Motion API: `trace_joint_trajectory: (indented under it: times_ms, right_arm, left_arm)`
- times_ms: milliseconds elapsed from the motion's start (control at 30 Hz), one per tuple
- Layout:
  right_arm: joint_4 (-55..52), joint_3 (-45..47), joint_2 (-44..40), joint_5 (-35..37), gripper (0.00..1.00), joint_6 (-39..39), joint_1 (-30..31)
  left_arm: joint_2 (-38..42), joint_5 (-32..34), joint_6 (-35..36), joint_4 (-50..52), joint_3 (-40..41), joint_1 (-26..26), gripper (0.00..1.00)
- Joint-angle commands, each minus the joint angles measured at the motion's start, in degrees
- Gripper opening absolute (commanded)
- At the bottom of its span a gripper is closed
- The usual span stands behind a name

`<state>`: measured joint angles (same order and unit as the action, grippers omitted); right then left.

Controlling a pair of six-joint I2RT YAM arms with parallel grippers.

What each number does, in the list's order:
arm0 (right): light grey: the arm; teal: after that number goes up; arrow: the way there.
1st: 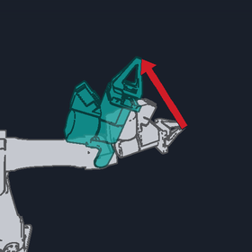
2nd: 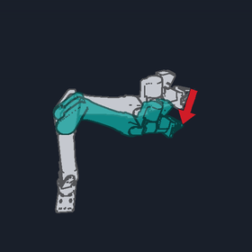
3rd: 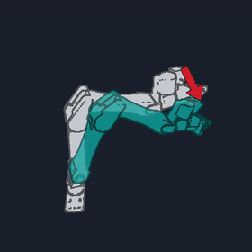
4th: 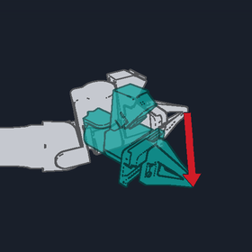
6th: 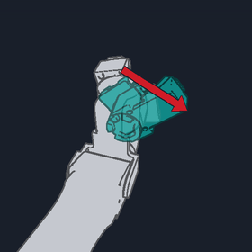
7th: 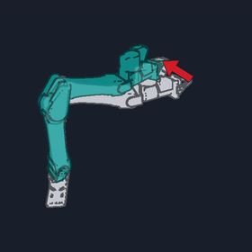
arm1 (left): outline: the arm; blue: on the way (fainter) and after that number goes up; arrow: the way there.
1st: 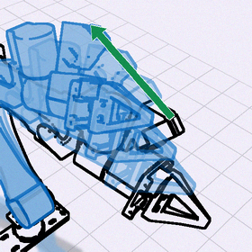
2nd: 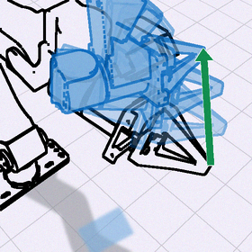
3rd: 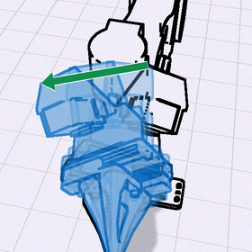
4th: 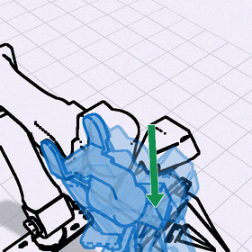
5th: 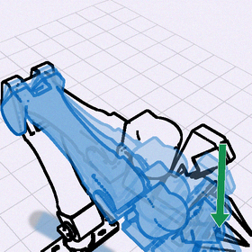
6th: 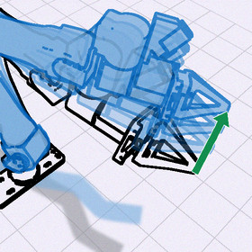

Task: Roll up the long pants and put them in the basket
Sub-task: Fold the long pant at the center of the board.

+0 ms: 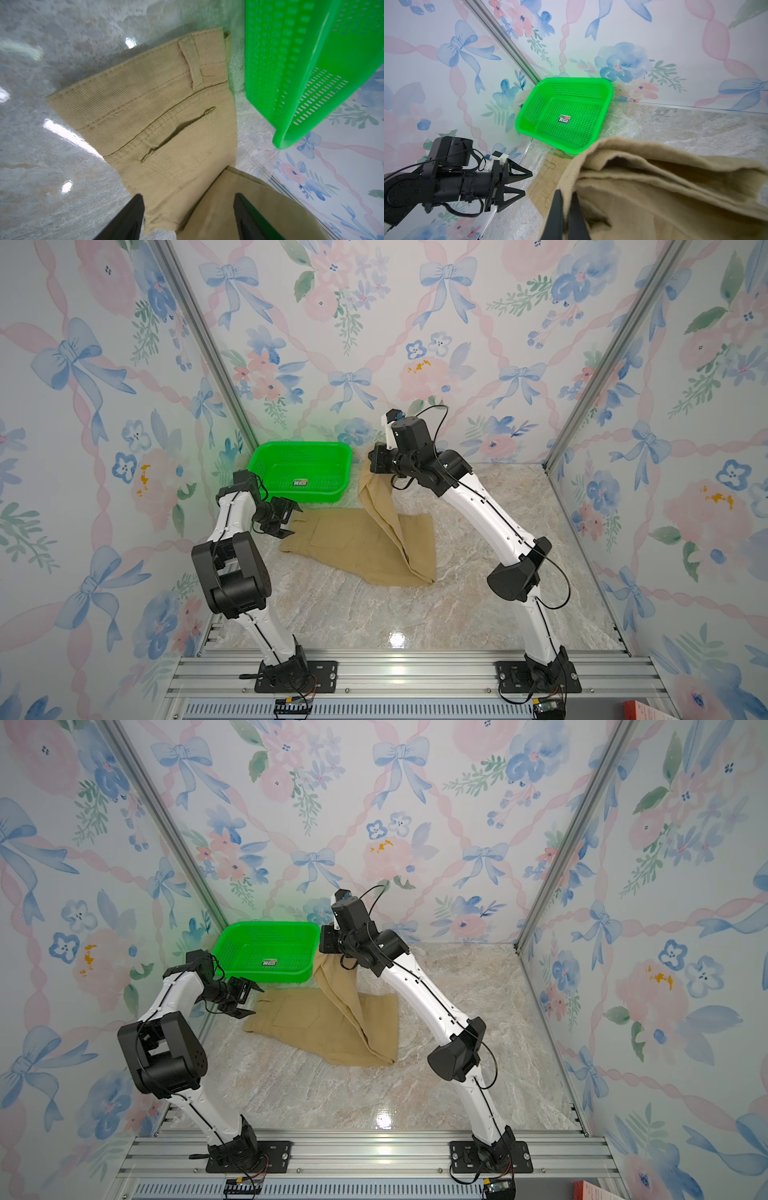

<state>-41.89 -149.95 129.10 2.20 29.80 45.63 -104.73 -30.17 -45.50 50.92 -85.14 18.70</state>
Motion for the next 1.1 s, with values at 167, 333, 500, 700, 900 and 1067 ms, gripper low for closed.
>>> trace_joint_trajectory:
  times_ms: [167,333,500,700,900,1067]
  right_arm:
    - [5.7,-4.4,11.9,-3.7,0.0,5.5,3.1]
    - [12.5,-5.8,17.8,-8.4,0.0,12.3,4.0]
    - [18.2,-7.6,23.9,-13.3,0.0,17.0,4.1]
    - [24.3,-7.6,27.8,-16.7,0.0,21.0,5.5]
    - [29.5,-7.7,30.9,-20.4,0.09,24.3,7.2]
    - [31.6,-4.8,29.3,-22.5,1.0,24.0,6.2]
  left_arm:
    - [2.3,-0.7,-0.5,0.3,1.4,0.2,0.71]
    - [2.4,-0.3,-0.6,0.6,1.4,0.2,0.71]
    - [3.5,0.0,-0.7,0.7,2.6,0.1,0.71]
    - [4.1,0.8,-0.6,1.1,2.7,0.1,0.71]
    - [4.7,0.9,-2.3,0.1,3.6,0.1,0.71]
    - [6.8,2.0,-1.8,1.2,4.5,0.0,0.71]
